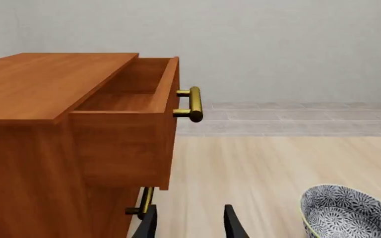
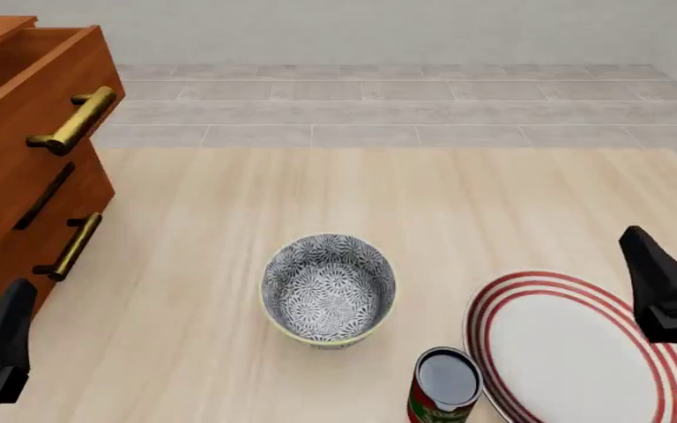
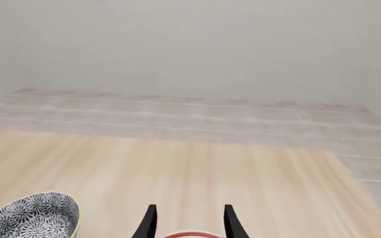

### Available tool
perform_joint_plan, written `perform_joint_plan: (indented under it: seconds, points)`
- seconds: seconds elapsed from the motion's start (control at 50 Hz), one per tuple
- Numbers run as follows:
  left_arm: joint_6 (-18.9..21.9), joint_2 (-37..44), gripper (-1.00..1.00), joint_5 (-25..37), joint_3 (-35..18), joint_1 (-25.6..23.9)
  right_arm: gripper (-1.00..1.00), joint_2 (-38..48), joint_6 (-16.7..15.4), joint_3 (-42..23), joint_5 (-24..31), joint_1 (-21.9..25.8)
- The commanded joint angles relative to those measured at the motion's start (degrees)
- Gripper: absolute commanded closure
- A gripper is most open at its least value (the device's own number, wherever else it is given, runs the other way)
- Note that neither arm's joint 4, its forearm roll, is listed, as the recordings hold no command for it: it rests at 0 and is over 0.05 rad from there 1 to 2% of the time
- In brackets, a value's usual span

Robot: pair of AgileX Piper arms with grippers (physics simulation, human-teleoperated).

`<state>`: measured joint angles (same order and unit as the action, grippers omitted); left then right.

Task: Put the bowl on the plate.

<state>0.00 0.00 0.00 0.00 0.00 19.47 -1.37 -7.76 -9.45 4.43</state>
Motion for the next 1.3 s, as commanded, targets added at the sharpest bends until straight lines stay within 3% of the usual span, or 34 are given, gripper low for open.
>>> perform_joint_plan:
  seconds: [0.02,0.22,0.28,0.32,0.48,0.52,0.54,0.6,0.68,0.7,1.02,1.12,1.14,1.3]
  points:
    - [0.00,0.00,-1.00,0.00,0.00,0.00,-1.00,8.79,-0.89,-7.49,-1.04,4.78]
    - [0.00,0.00,-1.00,0.00,0.00,0.00,-1.00,15.69,-2.03,-14.50,1.31,12.18]
    - [0.00,0.00,-1.00,0.00,0.00,0.00,-1.00,18.76,-0.63,-16.59,1.97,14.77]
    - [0.00,0.00,-1.00,0.00,0.00,0.00,-1.00,20.93,-2.27,-17.61,2.31,16.11]
    - [0.00,0.00,-1.00,0.00,0.00,0.00,-1.00,28.16,0.67,-22.55,4.89,22.07]
    - [0.00,0.00,-1.00,0.00,0.00,0.00,-1.00,30.48,-0.84,-24.13,5.48,22.64]
    - [0.00,0.00,-1.00,0.00,0.00,0.00,-1.00,31.87,0.73,-25.12,6.24,24.30]
    - [0.00,0.00,-1.00,0.00,0.00,0.00,-1.00,33.55,0.30,-26.49,7.26,25.23]
    - [0.00,0.00,-1.00,0.00,0.00,0.00,-1.00,36.96,2.34,-28.49,8.55,28.10]
    - [0.00,0.00,-1.00,0.00,0.00,0.00,-1.00,42.17,2.67,-31.72,11.19,30.24]
    - [0.00,0.00,-1.00,0.00,0.00,0.00,-1.00,49.32,5.29,-35.55,15.96,35.14]
    - [0.00,0.00,-1.00,0.00,0.00,0.00,-1.00,51.92,7.39,-37.10,17.30,35.50]
    - [0.00,0.00,-1.00,0.00,0.00,0.00,-1.00,55.08,9.79,-39.03,18.48,35.93]
    - [0.00,0.00,-1.00,0.00,0.00,0.00,-1.00,59.18,9.94,-42.18,20.44,34.62]
